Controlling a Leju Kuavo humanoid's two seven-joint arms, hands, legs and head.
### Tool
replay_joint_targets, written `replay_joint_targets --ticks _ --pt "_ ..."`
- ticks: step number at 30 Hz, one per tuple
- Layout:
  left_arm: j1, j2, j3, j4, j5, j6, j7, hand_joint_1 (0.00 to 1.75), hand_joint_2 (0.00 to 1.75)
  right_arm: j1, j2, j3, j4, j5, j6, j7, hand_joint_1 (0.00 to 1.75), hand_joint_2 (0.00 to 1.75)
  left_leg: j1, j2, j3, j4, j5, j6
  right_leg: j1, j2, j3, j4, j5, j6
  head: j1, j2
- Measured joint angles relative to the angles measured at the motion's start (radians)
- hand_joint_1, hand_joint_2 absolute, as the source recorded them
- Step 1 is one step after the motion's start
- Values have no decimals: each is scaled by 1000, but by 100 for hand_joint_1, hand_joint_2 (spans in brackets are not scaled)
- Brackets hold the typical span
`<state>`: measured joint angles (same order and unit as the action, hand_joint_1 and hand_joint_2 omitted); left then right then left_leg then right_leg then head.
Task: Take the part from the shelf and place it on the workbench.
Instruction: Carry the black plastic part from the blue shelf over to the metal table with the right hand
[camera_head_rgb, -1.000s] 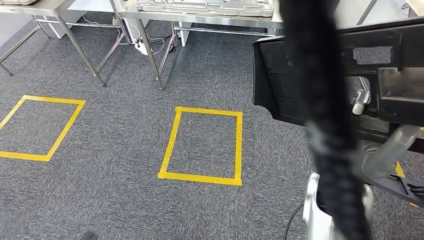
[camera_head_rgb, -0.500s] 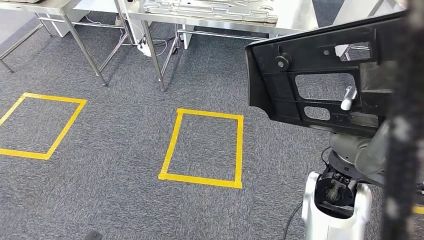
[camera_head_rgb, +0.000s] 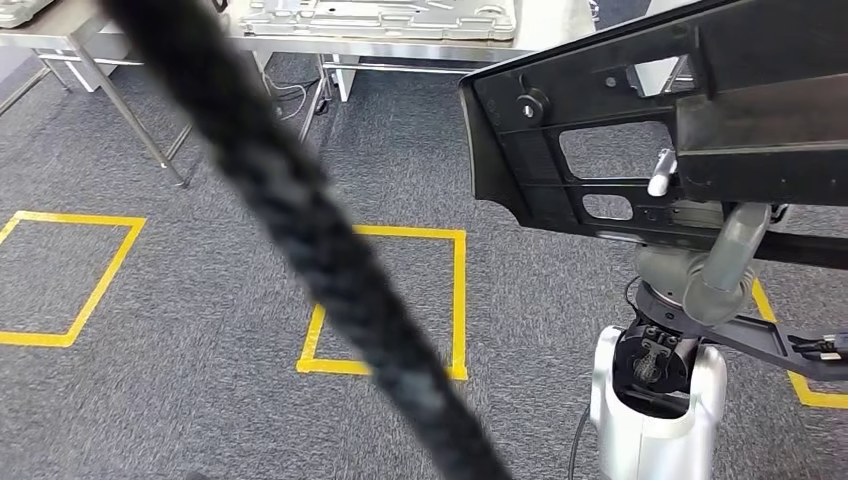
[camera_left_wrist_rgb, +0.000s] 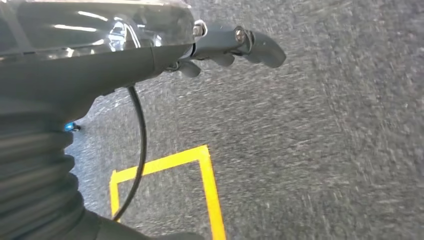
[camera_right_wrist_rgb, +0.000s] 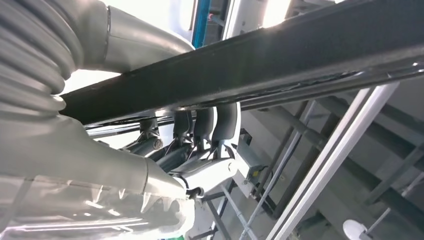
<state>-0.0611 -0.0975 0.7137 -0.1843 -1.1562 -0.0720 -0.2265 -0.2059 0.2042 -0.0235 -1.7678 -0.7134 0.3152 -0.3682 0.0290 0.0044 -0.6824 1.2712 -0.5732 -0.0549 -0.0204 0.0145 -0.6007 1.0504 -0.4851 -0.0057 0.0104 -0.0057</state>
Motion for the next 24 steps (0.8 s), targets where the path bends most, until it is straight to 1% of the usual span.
replay_joint_targets --ticks 1,2,3,4,5,7,8,9,10,11,12,13,14,15,16,17,18,19,21,23,24 --pt "0 0 0 0 0 0 0 0 175 0 0 4 0 1 -2 -1 175 175 -2 -2 22 -68 45 5 0 3 7 0 -5 3 -1 0" --pt "0 0 0 0 0 0 0 0 175 -1 -1 7 0 1 -3 -2 175 175 -4 -6 45 -131 77 9 3 7 12 2 -10 7 -2 0" --pt "0 0 0 0 0 0 1 0 175 -2 -2 9 0 0 -5 -4 175 175 -6 -10 62 -177 93 13 5 9 14 3 -14 12 -4 0" --pt "0 -1 0 0 0 0 2 0 175 -3 -2 11 0 -1 -7 -5 175 175 -7 -14 70 -201 96 15 6 12 14 3 -16 16 -4 0" --pt "0 -1 0 0 -1 0 2 0 175 -4 -3 11 0 -2 -10 -6 175 175 -9 -16 72 -205 89 18 8 13 13 2 -17 21 -4 0" --pt "0 -2 0 0 -2 0 3 0 175 -4 -5 14 0 -3 -15 -8 175 175 -8 -16 73 -210 87 27 5 12 13 0 -19 29 -2 0" --pt "0 -2 1 0 -2 0 2 0 175 -4 -7 15 0 -4 -17 -8 175 175 -6 -15 75 -211 86 33 4 9 8 12 -28 33 -1 0" --pt "0 -2 1 0 -2 0 2 0 175 -5 -8 17 0 -4 -18 -9 175 175 -4 -13 78 -212 85 39 5 6 -7 43 -45 35 2 0" --pt "0 -2 1 0 -2 0 2 0 175 -4 -10 18 0 -5 -19 -9 175 175 -3 -10 80 -213 83 43 5 3 -33 94 -69 37 6 0" --pt "0 -2 1 0 -2 0 2 0 175 -3 -11 20 0 -5 -20 -10 175 175 -3 -8 81 -213 81 47 5 2 -69 160 -95 38 10 0" --pt "0 -2 1 0 -2 0 2 0 175 -1 -13 21 0 -5 -21 -10 175 175 -3 -6 83 -213 78 50 5 1 -106 222 -115 39 13 0" --pt "0 -2 1 0 -3 0 2 0 175 2 -14 22 0 -5 -23 -10 175 175 -4 -5 85 -213 76 52 5 1 -134 263 -118 39 14 0" --pt "0 -2 1 0 -3 0 3 0 175 4 -16 23 0 -6 -24 -10 175 175 -4 -5 89 -213 72 53 5 1 -145 269 -102 39 16 0" --pt "0 -2 1 0 -4 0 3 0 175 5 -17 24 0 -6 -26 -10 175 175 -4 -4 94 -213 68 53 6 0 -136 235 -69 38 18 0" --pt "0 -2 1 0 -5 0 3 0 175 6 -18 25 -1 -6 -29 -10 175 175 -4 -5 101 -213 63 51 6 -2 -112 172 -24 37 20 0" --pt "0 -3 1 0 -6 0 3 0 175 5 -19 26 -1 -6 -30 -11 175 175 -5 -5 106 -212 58 48 7 -5 -85 108 10 34 23 0" --pt "0 -3 1 0 -7 0 4 0 175 5 -20 26 -2 -6 -32 -12 175 175 -7 -5 108 -212 54 45 10 -8 -62 53 29 31 25 0" --pt "1 -4 1 0 -8 0 4 0 175 5 -21 27 -3 -6 -33 -12 175 175 -9 -5 108 -212 52 40 13 -10 -49 20 34 28 26 0" --pt "1 -5 1 0 -10 0 5 0 175 7 -23 28 -5 -6 -35 -14 175 175 -12 -3 108 -216 49 31 18 -9 -43 4 24 22 25 0" --pt "1 -6 1 0 -11 0 6 0 175 9 -24 29 -8 -6 -35 -15 175 175 -11 -1 111 -211 41 23 11 -7 -35 -1 21 14 23 0" --pt "0 -6 1 0 -11 0 6 0 175 9 -24 31 -9 -6 -35 -15 175 175 -11 -1 102 -184 27 20 8 -7 -28 -5 19 8 20 0"
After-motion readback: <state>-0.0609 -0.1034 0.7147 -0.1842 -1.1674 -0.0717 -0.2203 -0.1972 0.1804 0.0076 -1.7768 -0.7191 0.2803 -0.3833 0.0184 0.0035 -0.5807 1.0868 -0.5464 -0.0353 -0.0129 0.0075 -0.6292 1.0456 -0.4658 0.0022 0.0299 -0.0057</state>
